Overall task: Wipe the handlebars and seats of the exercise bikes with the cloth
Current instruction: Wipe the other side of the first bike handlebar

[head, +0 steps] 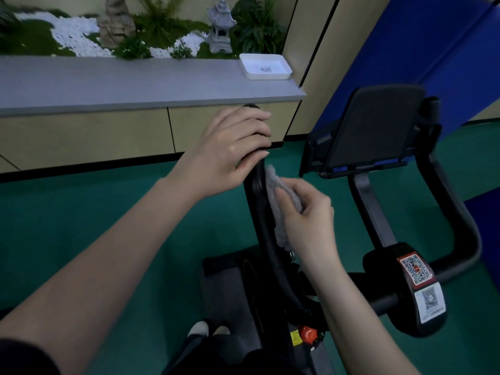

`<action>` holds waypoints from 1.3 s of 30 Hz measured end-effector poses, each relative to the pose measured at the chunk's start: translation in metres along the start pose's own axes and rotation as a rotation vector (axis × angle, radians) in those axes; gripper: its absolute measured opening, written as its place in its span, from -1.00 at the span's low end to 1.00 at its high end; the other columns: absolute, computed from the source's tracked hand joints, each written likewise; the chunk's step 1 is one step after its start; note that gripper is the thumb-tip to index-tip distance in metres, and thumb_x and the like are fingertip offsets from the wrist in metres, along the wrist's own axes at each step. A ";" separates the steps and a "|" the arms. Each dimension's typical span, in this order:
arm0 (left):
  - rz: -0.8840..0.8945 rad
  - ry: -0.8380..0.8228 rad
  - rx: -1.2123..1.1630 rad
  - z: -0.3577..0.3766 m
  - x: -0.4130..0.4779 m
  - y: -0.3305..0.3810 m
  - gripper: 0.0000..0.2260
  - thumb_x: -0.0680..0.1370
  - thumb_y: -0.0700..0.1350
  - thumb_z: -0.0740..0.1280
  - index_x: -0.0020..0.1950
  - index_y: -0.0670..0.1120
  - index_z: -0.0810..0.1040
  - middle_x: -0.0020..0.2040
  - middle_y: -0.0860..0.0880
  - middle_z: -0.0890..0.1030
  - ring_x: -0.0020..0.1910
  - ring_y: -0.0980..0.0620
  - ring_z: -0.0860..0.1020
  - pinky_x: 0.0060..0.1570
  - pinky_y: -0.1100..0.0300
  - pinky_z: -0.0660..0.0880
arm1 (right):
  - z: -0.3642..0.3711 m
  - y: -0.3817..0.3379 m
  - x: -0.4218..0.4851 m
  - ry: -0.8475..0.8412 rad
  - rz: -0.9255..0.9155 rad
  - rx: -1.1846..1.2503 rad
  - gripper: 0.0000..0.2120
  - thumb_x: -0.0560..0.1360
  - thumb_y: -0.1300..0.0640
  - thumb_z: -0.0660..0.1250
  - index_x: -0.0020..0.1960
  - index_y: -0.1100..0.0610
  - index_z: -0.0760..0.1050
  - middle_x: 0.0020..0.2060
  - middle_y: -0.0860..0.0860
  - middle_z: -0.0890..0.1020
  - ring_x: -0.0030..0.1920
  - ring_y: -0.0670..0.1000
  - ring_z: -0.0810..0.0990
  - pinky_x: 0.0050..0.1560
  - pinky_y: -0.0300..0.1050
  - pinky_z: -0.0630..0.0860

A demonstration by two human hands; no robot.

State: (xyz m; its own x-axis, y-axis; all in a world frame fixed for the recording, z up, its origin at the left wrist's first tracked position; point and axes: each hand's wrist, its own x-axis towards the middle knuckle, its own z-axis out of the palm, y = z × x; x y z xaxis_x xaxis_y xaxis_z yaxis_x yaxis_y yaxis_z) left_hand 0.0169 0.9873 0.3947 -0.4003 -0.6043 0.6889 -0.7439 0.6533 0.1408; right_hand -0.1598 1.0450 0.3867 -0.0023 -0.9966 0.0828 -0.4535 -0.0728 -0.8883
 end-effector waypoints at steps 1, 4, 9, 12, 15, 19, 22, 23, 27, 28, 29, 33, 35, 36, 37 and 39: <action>-0.004 0.000 -0.001 0.001 0.000 0.001 -0.85 0.58 -0.16 0.31 -0.01 -0.21 0.64 0.04 -0.08 0.64 0.26 -0.10 0.50 0.25 0.00 0.36 | -0.005 0.005 -0.003 -0.035 0.025 0.025 -0.86 0.54 0.20 0.31 -0.03 0.05 0.63 -0.20 -0.08 0.69 -0.11 -0.09 0.65 0.00 -0.01 0.58; -0.016 0.012 -0.004 0.001 -0.001 0.003 -0.85 0.58 -0.18 0.31 -0.02 -0.22 0.64 0.03 -0.09 0.64 0.26 -0.11 0.50 0.28 0.02 0.34 | -0.007 0.010 0.001 -0.085 0.159 0.192 -0.85 0.56 0.23 0.29 -0.04 0.08 0.63 -0.16 0.02 0.71 -0.07 0.03 0.68 0.06 0.12 0.59; -0.022 0.026 -0.006 0.000 -0.002 0.004 -0.85 0.58 -0.18 0.31 -0.04 -0.23 0.64 0.02 -0.10 0.64 0.24 -0.11 0.51 0.28 0.07 0.30 | 0.009 -0.002 0.027 -0.199 0.350 0.547 -0.82 0.61 0.29 0.19 -0.03 0.22 0.57 -0.21 0.13 0.69 -0.22 0.04 0.68 -0.15 -0.10 0.63; -0.028 0.032 -0.004 -0.002 -0.002 0.006 -0.83 0.59 -0.18 0.30 -0.06 -0.24 0.64 0.00 -0.10 0.64 0.23 -0.11 0.52 0.26 0.08 0.31 | -0.003 0.001 0.032 -0.395 0.460 0.644 -0.82 0.62 0.27 0.17 0.03 0.25 0.55 -0.26 0.08 0.69 -0.31 -0.03 0.66 -0.32 -0.22 0.58; -0.017 0.030 -0.004 -0.002 -0.001 0.004 -0.84 0.59 -0.18 0.31 -0.06 -0.24 0.64 0.00 -0.10 0.64 0.23 -0.12 0.52 0.26 0.05 0.33 | -0.015 0.009 0.030 -0.558 0.529 0.575 -0.78 0.62 0.27 0.17 0.15 0.31 0.54 -0.16 0.15 0.69 -0.26 0.00 0.68 -0.30 -0.20 0.60; -0.004 0.036 -0.004 -0.003 -0.001 0.004 -0.85 0.58 -0.18 0.32 -0.05 -0.24 0.64 0.00 -0.10 0.64 0.22 -0.12 0.52 0.27 0.09 0.29 | -0.011 0.006 0.034 -0.524 0.552 0.615 -0.77 0.61 0.33 0.17 0.19 0.35 0.51 -0.16 0.19 0.67 -0.28 0.02 0.68 -0.31 -0.18 0.61; 0.007 0.047 -0.004 -0.003 0.000 0.003 -0.86 0.58 -0.19 0.32 -0.06 -0.23 0.64 -0.01 -0.11 0.64 0.21 -0.12 0.52 0.27 0.09 0.30 | -0.008 0.002 0.035 -0.493 0.528 0.634 -0.79 0.61 0.32 0.18 0.17 0.34 0.52 -0.23 0.14 0.68 -0.33 -0.01 0.66 -0.35 -0.20 0.59; 0.011 0.049 -0.004 -0.003 0.000 0.002 -0.86 0.58 -0.19 0.32 -0.06 -0.23 0.64 -0.01 -0.11 0.64 0.21 -0.11 0.52 0.28 0.08 0.31 | -0.011 0.003 0.031 -0.502 0.523 0.622 -0.81 0.61 0.32 0.18 0.13 0.32 0.54 -0.24 0.13 0.68 -0.33 -0.01 0.66 -0.35 -0.21 0.58; 0.040 0.074 0.025 0.003 -0.001 0.000 -0.84 0.59 -0.20 0.29 -0.05 -0.23 0.64 -0.01 -0.12 0.64 0.22 -0.12 0.52 0.33 0.06 0.32 | -0.022 0.010 0.009 -0.459 0.512 0.538 -0.81 0.60 0.32 0.19 0.05 0.30 0.57 -0.20 0.20 0.66 -0.31 0.05 0.64 -0.29 -0.16 0.61; 0.058 0.084 0.040 0.005 0.000 -0.001 -0.84 0.59 -0.21 0.29 -0.06 -0.23 0.64 -0.03 -0.12 0.64 0.20 -0.13 0.52 0.33 0.06 0.31 | -0.020 0.010 0.006 -0.423 0.504 0.523 -0.81 0.60 0.32 0.19 0.08 0.32 0.57 -0.17 0.23 0.65 -0.30 0.07 0.64 -0.27 -0.13 0.60; 0.084 0.091 0.051 0.006 0.002 -0.003 -0.84 0.58 -0.22 0.28 -0.08 -0.23 0.64 -0.05 -0.13 0.64 0.17 -0.14 0.53 0.33 0.05 0.31 | -0.017 0.008 0.005 -0.389 0.495 0.506 -0.81 0.59 0.33 0.19 0.10 0.33 0.56 -0.16 0.24 0.65 -0.29 0.07 0.64 -0.26 -0.12 0.60; 0.231 0.038 0.022 0.009 0.012 -0.014 -0.80 0.57 -0.19 0.27 -0.18 -0.21 0.62 -0.16 -0.11 0.63 0.04 -0.16 0.57 0.39 0.04 0.25 | -0.007 -0.005 0.005 -0.281 0.521 0.466 -0.83 0.57 0.36 0.22 0.00 0.29 0.59 -0.20 0.20 0.65 -0.28 0.06 0.63 -0.21 -0.12 0.58; 0.294 -0.005 0.019 0.010 0.016 -0.018 -0.75 0.58 -0.15 0.25 -0.23 -0.18 0.62 -0.21 -0.08 0.62 -0.02 -0.13 0.58 0.41 0.03 0.22 | -0.005 -0.014 0.003 -0.192 0.530 0.394 -0.85 0.56 0.34 0.25 -0.04 0.24 0.59 -0.23 0.16 0.66 -0.26 0.07 0.62 -0.17 -0.07 0.57; 0.312 -0.022 0.026 0.011 0.016 -0.020 -0.73 0.59 -0.13 0.24 -0.24 -0.17 0.62 -0.22 -0.07 0.61 -0.04 -0.12 0.58 0.42 0.03 0.20 | -0.003 -0.017 0.001 -0.129 0.501 0.291 -0.85 0.56 0.32 0.26 -0.04 0.20 0.60 -0.22 0.13 0.68 -0.23 0.06 0.64 -0.13 -0.04 0.57; 0.323 -0.038 0.028 0.011 0.016 -0.022 -0.72 0.59 -0.11 0.23 -0.24 -0.16 0.62 -0.23 -0.06 0.61 -0.06 -0.11 0.58 0.42 0.04 0.19 | -0.001 -0.021 -0.001 -0.057 0.446 0.145 -0.85 0.56 0.30 0.28 -0.04 0.15 0.61 -0.20 0.07 0.69 -0.17 0.03 0.65 -0.06 -0.03 0.57; 0.340 -0.062 0.012 0.012 0.016 -0.025 -0.71 0.60 -0.08 0.22 -0.23 -0.14 0.62 -0.23 -0.04 0.59 -0.07 -0.10 0.56 0.43 0.05 0.16 | 0.008 -0.032 -0.008 0.103 0.301 -0.116 -0.85 0.53 0.24 0.32 -0.03 0.04 0.62 -0.18 -0.09 0.69 -0.10 -0.11 0.63 -0.01 -0.18 0.53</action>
State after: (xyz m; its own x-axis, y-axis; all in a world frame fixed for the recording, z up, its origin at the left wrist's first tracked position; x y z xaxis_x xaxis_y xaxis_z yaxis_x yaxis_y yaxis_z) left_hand 0.0228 0.9558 0.3941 -0.6577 -0.3799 0.6504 -0.5684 0.8170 -0.0975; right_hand -0.1380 1.0550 0.4109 -0.2392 -0.9629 -0.1249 -0.5174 0.2353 -0.8227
